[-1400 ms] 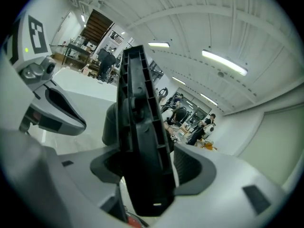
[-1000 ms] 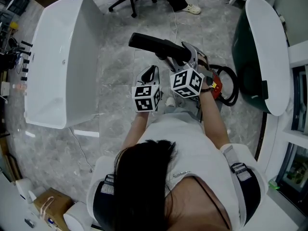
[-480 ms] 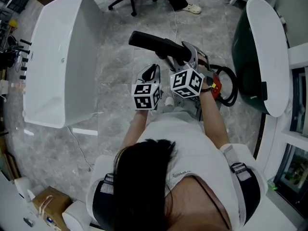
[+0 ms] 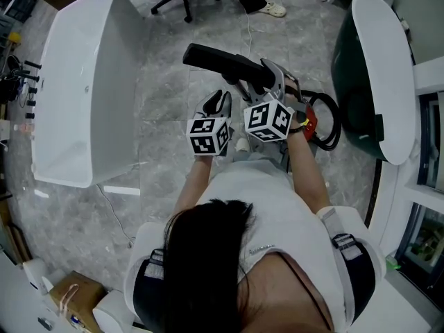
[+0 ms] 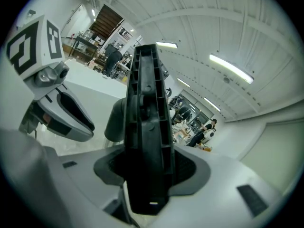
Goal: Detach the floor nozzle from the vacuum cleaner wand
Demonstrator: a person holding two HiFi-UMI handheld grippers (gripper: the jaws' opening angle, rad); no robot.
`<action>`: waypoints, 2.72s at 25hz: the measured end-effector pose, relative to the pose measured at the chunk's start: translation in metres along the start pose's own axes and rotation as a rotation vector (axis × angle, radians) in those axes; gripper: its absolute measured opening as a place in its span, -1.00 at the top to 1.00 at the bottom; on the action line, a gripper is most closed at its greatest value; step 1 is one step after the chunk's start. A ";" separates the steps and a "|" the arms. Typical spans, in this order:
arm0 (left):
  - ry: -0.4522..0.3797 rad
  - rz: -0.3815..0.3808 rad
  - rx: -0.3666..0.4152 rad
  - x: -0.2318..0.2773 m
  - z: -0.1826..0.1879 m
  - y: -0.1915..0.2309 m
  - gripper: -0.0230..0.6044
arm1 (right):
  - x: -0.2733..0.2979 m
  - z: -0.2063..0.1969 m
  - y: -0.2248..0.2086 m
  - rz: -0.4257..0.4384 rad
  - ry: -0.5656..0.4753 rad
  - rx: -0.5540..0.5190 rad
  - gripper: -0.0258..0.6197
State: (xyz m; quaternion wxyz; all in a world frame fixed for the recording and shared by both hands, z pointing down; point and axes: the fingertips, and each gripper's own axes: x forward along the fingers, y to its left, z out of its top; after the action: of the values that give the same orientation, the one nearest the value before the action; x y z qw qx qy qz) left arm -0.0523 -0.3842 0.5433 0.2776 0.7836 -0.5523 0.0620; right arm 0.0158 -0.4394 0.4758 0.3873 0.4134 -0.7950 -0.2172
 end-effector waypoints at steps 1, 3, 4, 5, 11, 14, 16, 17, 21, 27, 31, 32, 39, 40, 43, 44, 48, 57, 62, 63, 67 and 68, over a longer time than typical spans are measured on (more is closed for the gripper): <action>0.001 -0.010 -0.001 0.002 -0.001 -0.002 0.70 | 0.000 -0.001 -0.001 0.000 0.001 0.002 0.21; -0.003 -0.032 0.000 0.008 -0.001 -0.008 0.62 | 0.000 -0.003 -0.004 0.000 0.003 0.006 0.21; -0.007 -0.042 0.000 0.010 0.000 -0.010 0.58 | 0.000 -0.004 -0.005 -0.001 0.004 0.008 0.21; -0.010 -0.052 -0.002 0.013 0.000 -0.012 0.53 | 0.000 -0.004 -0.006 -0.001 0.004 0.010 0.21; 0.032 -0.119 0.002 0.031 -0.004 -0.016 0.31 | 0.002 -0.004 -0.008 0.003 0.004 0.014 0.21; 0.017 -0.124 0.009 0.039 -0.003 -0.021 0.30 | -0.001 -0.007 -0.010 0.004 0.004 0.018 0.21; -0.019 -0.122 -0.004 0.043 0.004 -0.024 0.30 | -0.002 -0.009 -0.012 0.004 0.003 0.021 0.21; -0.038 -0.121 -0.006 0.044 0.007 -0.026 0.30 | -0.003 -0.010 -0.013 0.004 0.002 0.022 0.21; -0.061 -0.118 0.006 0.052 0.011 -0.029 0.29 | -0.004 -0.012 -0.017 0.001 -0.001 0.029 0.21; -0.091 -0.127 0.117 0.064 0.010 -0.041 0.30 | -0.004 -0.013 -0.020 0.008 -0.003 0.034 0.21; -0.120 -0.091 0.106 0.069 0.010 -0.038 0.30 | -0.006 -0.018 -0.023 0.009 -0.001 0.044 0.21; -0.123 -0.084 0.114 0.071 0.011 -0.038 0.30 | -0.006 -0.019 -0.025 0.009 -0.002 0.046 0.21; -0.125 -0.069 0.136 0.084 0.015 -0.044 0.42 | -0.005 -0.023 -0.031 0.017 -0.004 0.053 0.21; -0.127 -0.069 0.132 0.085 0.016 -0.044 0.42 | -0.004 -0.023 -0.033 0.017 -0.003 0.054 0.21; -0.127 -0.076 0.136 0.087 0.017 -0.044 0.42 | -0.003 -0.024 -0.035 0.016 -0.003 0.057 0.21; -0.129 -0.077 0.137 0.087 0.017 -0.044 0.42 | -0.003 -0.023 -0.036 0.015 -0.004 0.057 0.21; -0.140 -0.075 0.131 0.088 0.020 -0.043 0.42 | -0.001 -0.022 -0.038 0.012 -0.008 0.055 0.21; -0.140 -0.098 0.135 0.091 0.022 -0.049 0.42 | -0.004 -0.020 -0.046 -0.014 0.004 0.000 0.22; -0.133 -0.104 0.134 0.093 0.022 -0.046 0.42 | -0.001 -0.019 -0.045 -0.021 0.007 0.007 0.22; -0.132 -0.105 0.134 0.093 0.022 -0.046 0.42 | -0.001 -0.019 -0.045 -0.020 0.009 0.011 0.22; -0.130 -0.125 0.144 0.093 0.021 -0.048 0.42 | -0.004 -0.019 -0.047 -0.026 0.016 -0.008 0.22; -0.128 -0.129 0.144 0.093 0.022 -0.049 0.42 | -0.004 -0.019 -0.048 -0.032 0.017 -0.011 0.22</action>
State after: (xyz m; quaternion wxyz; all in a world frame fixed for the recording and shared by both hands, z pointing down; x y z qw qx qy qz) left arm 0.0233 -0.4611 0.5448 0.1882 0.8377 -0.5116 0.0335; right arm 0.0560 -0.4631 0.4539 0.3925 0.4256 -0.7840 -0.2240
